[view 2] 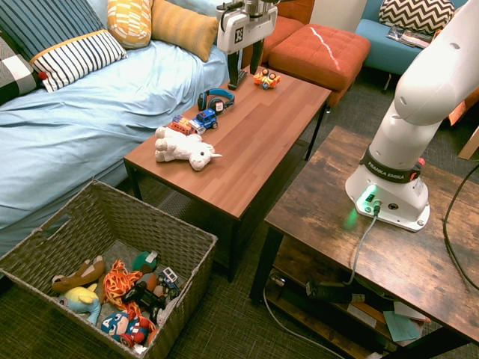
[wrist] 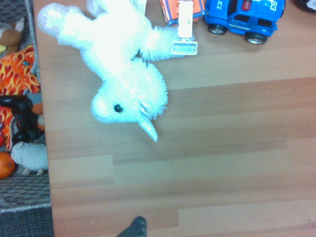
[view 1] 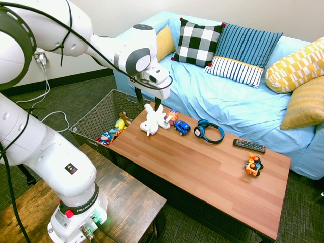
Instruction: Put the stuffed toy in the basket
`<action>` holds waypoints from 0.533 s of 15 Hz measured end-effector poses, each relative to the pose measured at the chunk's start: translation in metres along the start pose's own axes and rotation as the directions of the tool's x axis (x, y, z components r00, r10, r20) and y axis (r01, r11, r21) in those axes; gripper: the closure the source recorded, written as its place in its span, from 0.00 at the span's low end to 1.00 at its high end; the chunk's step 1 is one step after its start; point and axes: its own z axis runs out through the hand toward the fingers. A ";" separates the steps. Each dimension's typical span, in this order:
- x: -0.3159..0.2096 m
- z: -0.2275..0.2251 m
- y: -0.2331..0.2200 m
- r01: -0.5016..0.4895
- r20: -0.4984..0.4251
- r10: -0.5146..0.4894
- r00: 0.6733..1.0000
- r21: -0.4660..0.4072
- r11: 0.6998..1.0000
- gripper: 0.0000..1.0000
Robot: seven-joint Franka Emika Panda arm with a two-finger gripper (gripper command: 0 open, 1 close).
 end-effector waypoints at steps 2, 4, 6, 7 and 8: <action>0.002 0.000 -0.002 0.003 -0.009 -0.003 1.000 0.007 1.000 0.00; 0.007 0.004 -0.014 0.033 -0.053 -0.031 0.998 0.035 0.999 0.00; 0.009 0.014 -0.036 0.109 -0.086 -0.105 0.991 0.036 0.993 0.00; 0.009 0.022 -0.050 0.153 -0.101 -0.149 0.984 0.032 0.988 0.00; 0.011 0.033 -0.063 0.204 -0.117 -0.200 0.973 0.023 0.979 0.00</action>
